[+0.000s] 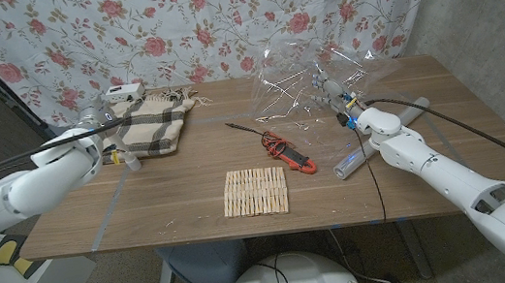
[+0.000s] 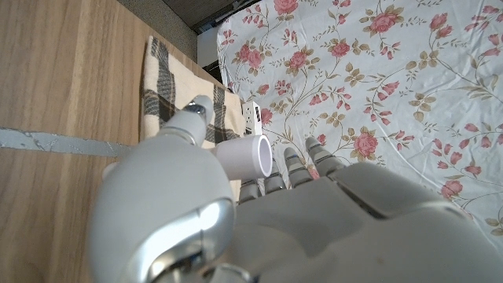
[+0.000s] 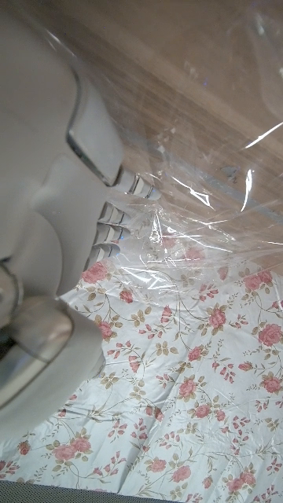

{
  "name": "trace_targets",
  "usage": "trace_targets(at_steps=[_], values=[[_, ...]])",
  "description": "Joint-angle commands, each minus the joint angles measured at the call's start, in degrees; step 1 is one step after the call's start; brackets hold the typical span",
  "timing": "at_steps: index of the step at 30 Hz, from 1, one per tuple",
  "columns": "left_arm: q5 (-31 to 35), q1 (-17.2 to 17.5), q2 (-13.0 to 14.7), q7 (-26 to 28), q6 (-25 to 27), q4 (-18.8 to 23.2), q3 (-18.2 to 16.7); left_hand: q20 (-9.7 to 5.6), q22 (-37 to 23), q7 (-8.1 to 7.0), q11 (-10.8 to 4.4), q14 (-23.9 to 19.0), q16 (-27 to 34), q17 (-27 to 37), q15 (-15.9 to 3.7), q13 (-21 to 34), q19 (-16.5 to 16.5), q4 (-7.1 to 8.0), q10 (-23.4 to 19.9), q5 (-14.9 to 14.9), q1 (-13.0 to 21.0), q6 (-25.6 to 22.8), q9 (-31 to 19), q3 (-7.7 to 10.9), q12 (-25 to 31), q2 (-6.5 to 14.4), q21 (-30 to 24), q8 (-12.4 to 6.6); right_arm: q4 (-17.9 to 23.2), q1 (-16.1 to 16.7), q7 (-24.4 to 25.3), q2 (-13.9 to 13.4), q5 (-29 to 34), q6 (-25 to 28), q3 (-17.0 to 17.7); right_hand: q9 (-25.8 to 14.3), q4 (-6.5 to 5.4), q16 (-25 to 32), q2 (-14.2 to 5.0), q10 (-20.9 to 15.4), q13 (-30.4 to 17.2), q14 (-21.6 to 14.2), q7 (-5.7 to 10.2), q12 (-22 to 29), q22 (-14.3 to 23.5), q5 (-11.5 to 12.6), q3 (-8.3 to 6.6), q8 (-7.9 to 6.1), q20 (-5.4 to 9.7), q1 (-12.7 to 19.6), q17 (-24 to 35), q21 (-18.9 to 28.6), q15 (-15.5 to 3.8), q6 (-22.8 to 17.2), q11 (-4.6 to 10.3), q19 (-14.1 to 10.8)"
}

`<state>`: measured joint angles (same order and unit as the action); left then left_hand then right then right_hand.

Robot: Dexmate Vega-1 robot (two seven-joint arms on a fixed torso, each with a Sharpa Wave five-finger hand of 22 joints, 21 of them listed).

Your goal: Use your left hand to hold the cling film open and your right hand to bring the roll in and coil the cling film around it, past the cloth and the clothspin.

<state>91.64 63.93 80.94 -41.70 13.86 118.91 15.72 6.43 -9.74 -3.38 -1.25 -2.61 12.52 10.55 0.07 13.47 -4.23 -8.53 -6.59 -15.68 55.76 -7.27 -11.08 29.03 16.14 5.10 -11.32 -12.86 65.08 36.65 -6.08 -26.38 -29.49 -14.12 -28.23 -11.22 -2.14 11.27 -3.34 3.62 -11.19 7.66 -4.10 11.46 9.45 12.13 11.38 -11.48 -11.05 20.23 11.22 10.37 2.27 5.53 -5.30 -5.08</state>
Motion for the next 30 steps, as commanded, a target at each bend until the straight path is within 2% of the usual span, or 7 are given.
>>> trace_targets(at_steps=[1, 12, 19, 22, 26, 29, 30], values=[[0.01, -2.08, -0.55, 1.40, -0.36, -0.44, 1.84, 0.01, -0.35, -0.35, -0.66, -1.99, 0.71, 0.32, -0.51, 0.33, -1.50, -0.20, -1.41, 0.30, 0.10, -1.25, -0.17, -0.61, 0.70, 0.46, -0.75, -0.04, -0.08, -0.14, 0.03, -0.15, 0.01, 0.13, 0.07, -0.09, 0.25, 0.25, -0.50, 0.18, -0.20, 0.43, 0.14, 0.21, 0.24, -0.06, -0.11, -0.08, -0.15, 0.06, 0.03, 0.30, 0.05, -0.23, -0.26, 0.34], [0.10, -2.63, -0.52, 1.35, -0.57, -0.54, 2.72, -0.22, -0.51, -0.72, -1.87, -4.84, 1.75, 0.82, -1.61, 0.92, -2.89, -0.49, -3.49, 0.37, 0.07, -3.95, -0.26, -1.40, 1.60, 0.97, -1.06, -0.75, -0.13, -0.30, -0.06, -0.13, -0.02, 0.32, 0.03, -0.09, 0.30, 0.24, -0.55, 0.12, -0.20, 0.45, 0.23, 0.24, 0.24, -0.07, -0.15, -0.07, -0.17, 0.08, 0.03, 0.30, 0.04, -0.24, -0.44, 0.35], [0.88, -3.67, -1.23, -0.01, -1.25, -0.73, 3.44, -0.17, -0.60, -0.62, -1.25, -5.84, 2.21, 1.16, -1.52, 1.31, -3.37, -0.60, -3.81, 0.37, 0.11, -5.51, -0.32, -1.84, 1.81, 1.22, -1.13, -1.14, -0.72, -0.59, -0.28, 0.18, -0.10, 0.25, -0.06, -0.09, 0.34, 0.25, -0.64, 0.19, -0.20, 0.45, 0.22, 0.22, 0.24, -0.06, -0.20, -0.08, -0.15, 0.12, 0.03, 0.31, 0.04, -0.27, -0.20, 0.33], [0.96, -3.92, -1.31, -0.30, -1.49, -0.76, 3.61, -0.06, -0.67, -0.62, -1.51, -7.13, 2.85, 1.48, -1.39, 1.63, -3.88, -0.66, -4.83, 0.34, 0.23, -6.91, -0.37, -2.09, 2.29, 1.53, -1.27, -1.52, -1.07, -0.79, -0.50, 0.24, 0.01, 0.14, -0.18, -0.09, 0.36, 0.24, -0.66, 0.20, -0.20, 0.46, 0.21, 0.21, 0.24, -0.06, -0.22, -0.09, -0.14, 0.13, 0.02, 0.31, 0.06, -0.31, -0.22, 0.33], [1.20, -4.37, -1.58, -0.70, -1.83, -0.94, 3.90, -0.33, -0.72, -0.55, -0.89, -7.73, 3.21, 1.74, -1.25, 1.90, -4.38, -0.74, -4.90, 0.33, 0.34, -7.52, -0.41, -2.33, 2.39, 1.69, -1.41, -1.62, -1.42, -0.99, -0.51, 0.45, -0.06, 0.20, -0.20, -0.09, 0.38, 0.24, -0.69, 0.25, -0.20, 0.46, 0.22, 0.20, 0.24, -0.06, -0.24, -0.08, -0.11, 0.15, 0.02, 0.30, 0.04, -0.31, -0.28, 0.34], [1.49, -4.69, -1.82, -1.05, -1.99, -1.08, 4.12, -0.69, -0.91, -0.37, -0.74, -8.38, 3.65, 2.10, -0.93, 2.32, -6.18, -0.79, -5.36, 0.35, 0.43, -8.49, -0.47, -2.72, 2.71, 1.90, -2.11, -1.77, -1.86, -1.21, -0.79, 0.55, 0.03, -0.03, -0.31, -0.09, 0.39, 0.24, -0.70, 0.16, -0.20, 0.46, 0.24, 0.23, 0.24, -0.07, -0.25, -0.07, -0.10, 0.16, 0.02, 0.30, 0.04, -0.29, -0.33, 0.34], [1.44, -4.66, -1.81, -0.87, -1.91, -1.12, 4.11, -0.79, -1.14, -0.32, -0.64, -8.25, 3.70, 2.28, -0.84, 2.52, -7.82, -0.78, -5.46, 0.38, 0.48, -8.70, -0.49, -2.92, 2.82, 2.07, -2.85, -1.73, -1.83, -1.20, -0.70, 0.60, -0.04, 0.14, -0.29, -0.09, 0.40, 0.24, -0.71, 0.17, -0.20, 0.46, 0.25, 0.23, 0.24, -0.07, -0.25, -0.07, -0.07, 0.16, 0.02, 0.30, 0.04, -0.29, -0.28, 0.34]])
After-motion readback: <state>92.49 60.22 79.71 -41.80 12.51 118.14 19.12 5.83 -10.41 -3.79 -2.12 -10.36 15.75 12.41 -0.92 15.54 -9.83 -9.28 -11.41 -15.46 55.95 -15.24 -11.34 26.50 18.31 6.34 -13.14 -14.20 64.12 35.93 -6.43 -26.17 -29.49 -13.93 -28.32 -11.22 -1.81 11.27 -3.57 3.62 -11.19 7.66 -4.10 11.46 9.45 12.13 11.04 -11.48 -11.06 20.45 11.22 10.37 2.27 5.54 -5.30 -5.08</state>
